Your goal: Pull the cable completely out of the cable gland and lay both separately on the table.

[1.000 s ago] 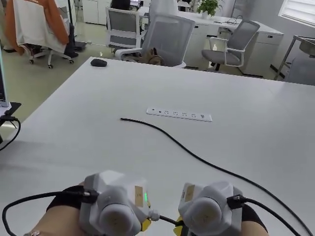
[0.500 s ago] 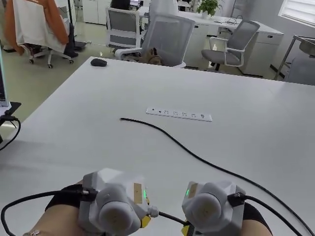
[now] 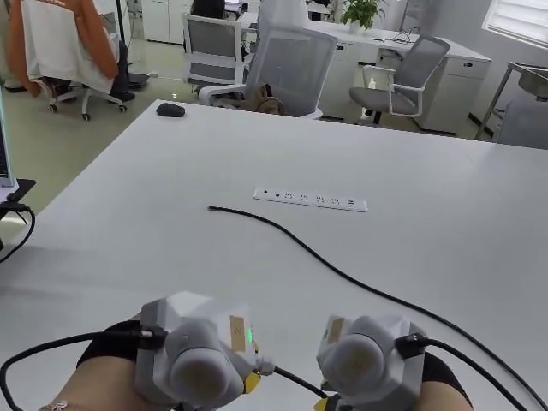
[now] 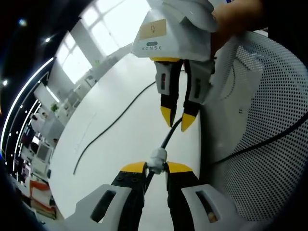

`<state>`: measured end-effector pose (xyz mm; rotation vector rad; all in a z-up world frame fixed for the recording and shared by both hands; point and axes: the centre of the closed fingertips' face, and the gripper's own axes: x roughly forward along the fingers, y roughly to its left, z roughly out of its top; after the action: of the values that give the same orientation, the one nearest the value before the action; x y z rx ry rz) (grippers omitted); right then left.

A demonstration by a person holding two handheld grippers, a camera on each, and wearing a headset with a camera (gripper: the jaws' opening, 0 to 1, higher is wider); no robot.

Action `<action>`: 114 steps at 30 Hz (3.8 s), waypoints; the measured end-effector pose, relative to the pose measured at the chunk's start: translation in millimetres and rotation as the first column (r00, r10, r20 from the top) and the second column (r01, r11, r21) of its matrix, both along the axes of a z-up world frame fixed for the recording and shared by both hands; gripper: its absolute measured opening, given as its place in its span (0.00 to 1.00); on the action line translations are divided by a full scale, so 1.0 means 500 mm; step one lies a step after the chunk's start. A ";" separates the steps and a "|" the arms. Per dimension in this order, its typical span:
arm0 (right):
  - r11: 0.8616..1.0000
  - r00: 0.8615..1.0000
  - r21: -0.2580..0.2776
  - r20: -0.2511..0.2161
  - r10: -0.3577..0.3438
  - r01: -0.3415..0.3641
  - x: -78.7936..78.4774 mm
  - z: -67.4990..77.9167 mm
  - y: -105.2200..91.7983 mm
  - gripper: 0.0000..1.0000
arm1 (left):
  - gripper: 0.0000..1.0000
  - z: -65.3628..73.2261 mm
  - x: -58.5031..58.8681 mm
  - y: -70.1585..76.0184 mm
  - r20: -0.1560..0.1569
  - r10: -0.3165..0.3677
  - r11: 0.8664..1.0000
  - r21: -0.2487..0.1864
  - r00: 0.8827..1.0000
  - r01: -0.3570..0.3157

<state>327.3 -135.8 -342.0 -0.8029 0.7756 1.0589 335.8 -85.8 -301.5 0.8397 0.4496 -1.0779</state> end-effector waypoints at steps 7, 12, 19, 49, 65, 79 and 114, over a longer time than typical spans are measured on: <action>0.995 0.994 0.056 0.077 0.075 -0.079 0.000 0.028 0.038 0.17 | 0.17 -0.001 -0.005 -0.005 -0.001 -0.018 1.000 0.001 1.000 0.018; 0.996 0.997 0.061 0.040 0.066 -0.069 -0.009 0.021 0.035 0.03 | 0.17 0.001 -0.013 -0.014 0.002 -0.041 0.999 -0.002 0.999 0.041; 0.996 0.997 0.054 0.045 0.063 -0.065 -0.004 0.021 0.033 0.03 | 0.17 0.001 -0.011 -0.012 0.004 -0.037 0.999 0.001 0.999 0.037; 0.990 0.996 -0.129 -0.057 -0.063 0.056 -0.005 -0.038 -0.052 0.03 | 0.17 -0.002 -0.004 -0.003 -0.006 -0.010 1.000 -0.002 1.000 0.010; 0.992 1.000 0.129 -0.005 0.002 -0.002 -0.001 0.032 0.038 0.19 | 0.17 0.000 -0.011 -0.012 -0.001 -0.036 0.999 -0.004 0.999 0.036; 0.996 0.999 0.078 0.019 0.050 -0.051 -0.008 0.022 0.036 0.03 | 0.17 0.006 -0.010 -0.017 0.012 -0.045 0.999 -0.012 0.999 0.045; 0.996 0.997 -0.050 0.039 -0.072 0.074 0.031 -0.002 -0.040 0.02 | 0.17 0.021 0.033 0.026 -0.001 0.096 0.993 -0.062 0.995 -0.096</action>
<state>342.6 -156.0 -343.0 -0.8298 0.7977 0.9601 352.2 -73.0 -291.3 0.7568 0.4486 -0.9972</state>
